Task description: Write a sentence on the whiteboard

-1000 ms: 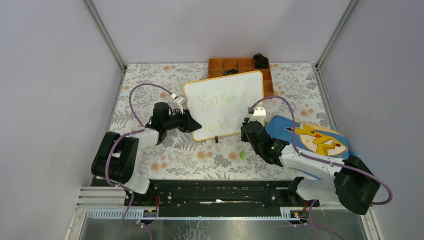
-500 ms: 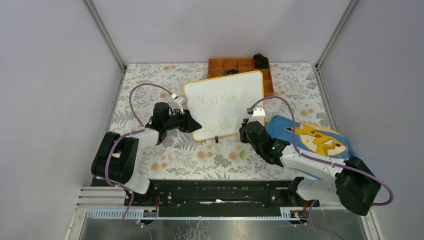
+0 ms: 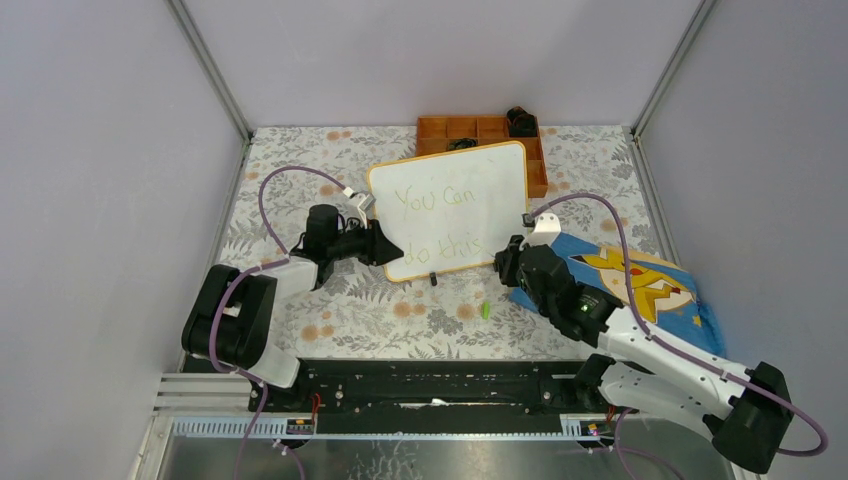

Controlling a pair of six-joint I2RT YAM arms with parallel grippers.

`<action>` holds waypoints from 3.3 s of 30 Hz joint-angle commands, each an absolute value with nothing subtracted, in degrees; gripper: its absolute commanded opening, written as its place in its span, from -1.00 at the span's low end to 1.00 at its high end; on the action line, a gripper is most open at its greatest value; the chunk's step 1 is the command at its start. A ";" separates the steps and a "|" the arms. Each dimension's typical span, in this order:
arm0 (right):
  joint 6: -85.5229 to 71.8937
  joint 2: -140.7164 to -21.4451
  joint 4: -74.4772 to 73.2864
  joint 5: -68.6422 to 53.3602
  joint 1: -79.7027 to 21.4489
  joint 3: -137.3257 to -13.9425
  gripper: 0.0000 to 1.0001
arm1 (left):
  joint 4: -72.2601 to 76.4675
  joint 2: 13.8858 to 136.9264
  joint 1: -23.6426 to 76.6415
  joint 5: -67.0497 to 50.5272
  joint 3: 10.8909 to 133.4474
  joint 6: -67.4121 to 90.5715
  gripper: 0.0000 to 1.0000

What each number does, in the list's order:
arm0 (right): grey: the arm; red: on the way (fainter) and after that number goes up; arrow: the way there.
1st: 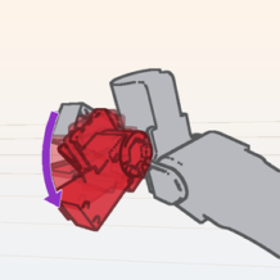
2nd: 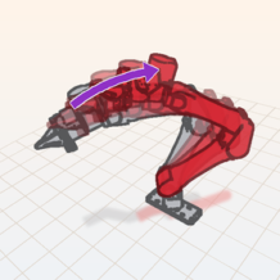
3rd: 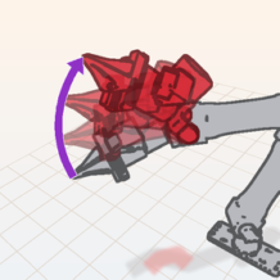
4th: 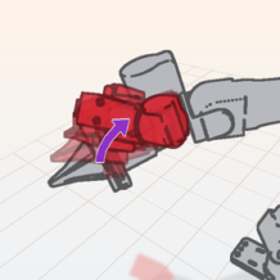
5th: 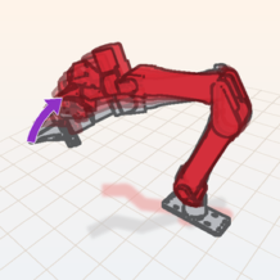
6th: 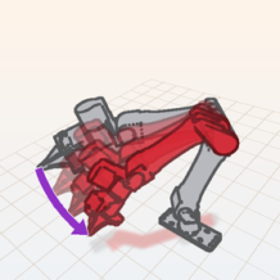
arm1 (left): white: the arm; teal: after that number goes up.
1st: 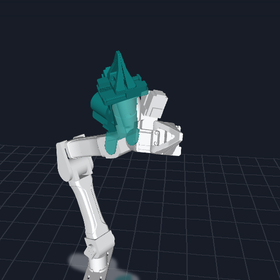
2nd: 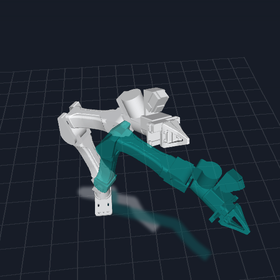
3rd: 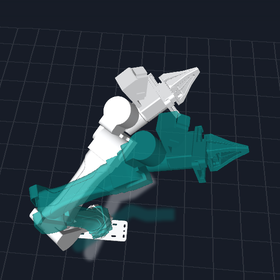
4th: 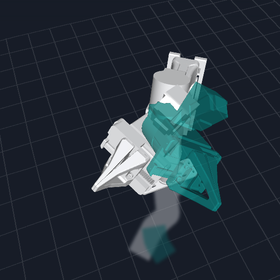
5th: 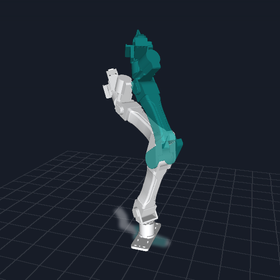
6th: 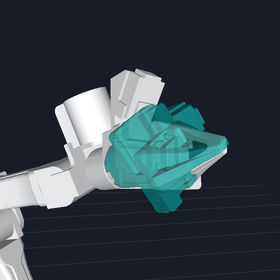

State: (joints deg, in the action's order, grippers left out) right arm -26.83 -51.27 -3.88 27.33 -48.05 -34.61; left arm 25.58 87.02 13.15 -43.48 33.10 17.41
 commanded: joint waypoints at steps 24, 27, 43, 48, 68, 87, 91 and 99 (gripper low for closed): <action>-32.72 -55.61 8.86 29.81 -43.27 -28.58 -1.00 | 23.74 86.46 14.06 -42.78 34.61 15.73 -0.20; -32.61 -57.14 9.62 30.03 -42.96 -29.37 -1.00 | 23.56 86.68 14.06 -42.80 34.79 15.66 -0.20; -32.87 -62.35 13.26 29.19 -41.93 -31.70 -1.00 | 22.94 86.57 14.12 -42.37 34.91 15.21 -0.20; -32.65 -63.47 13.68 29.10 -41.62 -31.95 -1.00 | 22.87 86.57 14.15 -42.39 34.97 15.12 -0.20; -33.22 -62.79 12.47 28.05 -41.20 -29.73 -1.00 | 22.85 86.59 14.15 -42.41 35.06 15.07 -0.20; -31.44 -53.57 4.95 26.82 -41.22 -35.55 -1.00 | 22.20 86.05 14.50 -41.57 34.98 14.77 -0.16; -29.68 -50.17 2.29 25.84 -41.22 -37.67 -1.00 | 21.53 85.51 14.66 -40.91 34.94 14.49 -0.09; -27.70 -44.48 -2.72 25.00 -41.23 -38.28 -1.00 | 19.34 82.95 14.85 -38.42 34.43 13.65 0.14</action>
State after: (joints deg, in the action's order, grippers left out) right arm -29.58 -47.07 0.60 25.82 -41.71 -36.16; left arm 21.02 85.36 14.50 -40.64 33.74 15.49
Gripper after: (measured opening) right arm 0.186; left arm 0.532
